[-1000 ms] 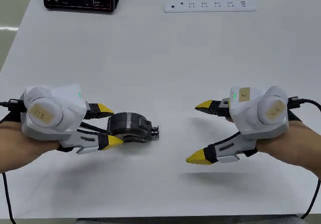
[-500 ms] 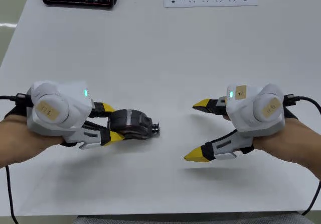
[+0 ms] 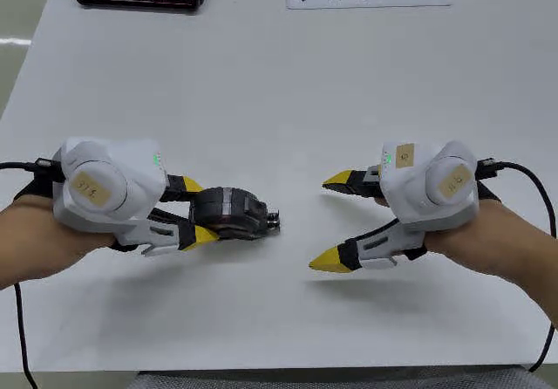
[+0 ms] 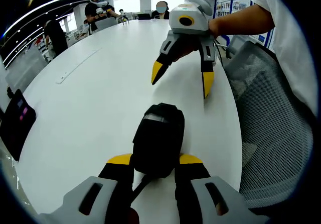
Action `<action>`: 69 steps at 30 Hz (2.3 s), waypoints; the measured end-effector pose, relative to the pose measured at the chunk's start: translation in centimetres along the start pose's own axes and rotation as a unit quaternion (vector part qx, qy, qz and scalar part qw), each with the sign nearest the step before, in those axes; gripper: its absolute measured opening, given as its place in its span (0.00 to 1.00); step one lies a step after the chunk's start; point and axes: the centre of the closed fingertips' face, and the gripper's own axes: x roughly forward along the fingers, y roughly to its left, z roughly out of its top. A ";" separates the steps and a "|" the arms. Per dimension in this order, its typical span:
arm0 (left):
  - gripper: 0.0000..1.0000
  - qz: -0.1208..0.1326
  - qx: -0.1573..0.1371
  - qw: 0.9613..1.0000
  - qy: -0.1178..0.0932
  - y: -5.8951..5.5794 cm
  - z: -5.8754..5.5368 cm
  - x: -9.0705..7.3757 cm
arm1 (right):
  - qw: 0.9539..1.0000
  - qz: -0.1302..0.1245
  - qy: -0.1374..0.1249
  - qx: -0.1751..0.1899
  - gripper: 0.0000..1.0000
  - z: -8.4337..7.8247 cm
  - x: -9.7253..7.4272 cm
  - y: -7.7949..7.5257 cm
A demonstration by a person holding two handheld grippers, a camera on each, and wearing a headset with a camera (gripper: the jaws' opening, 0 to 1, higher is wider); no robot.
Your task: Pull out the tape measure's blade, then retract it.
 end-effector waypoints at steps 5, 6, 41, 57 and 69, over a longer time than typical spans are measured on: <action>0.26 0.003 0.003 1.000 0.006 0.0 0.0 0.0 | 1.000 0.003 -0.004 -0.009 0.55 0.1 0.8 -0.2; 0.26 0.004 0.005 1.000 0.006 0.0 0.0 0.0 | 1.000 0.004 -0.007 -0.010 0.54 0.2 1.0 -0.3; 0.25 0.003 0.011 1.000 0.015 0.2 -0.2 0.1 | 0.997 0.038 -0.027 -0.066 0.16 2.0 5.3 0.1; 0.25 0.003 0.017 1.000 0.017 0.1 -0.2 0.0 | 0.996 0.042 -0.030 -0.077 0.11 2.0 5.6 0.4; 0.24 0.002 0.024 0.999 0.023 0.2 -0.3 0.1 | 0.996 0.038 -0.026 -0.079 0.10 1.9 5.3 0.3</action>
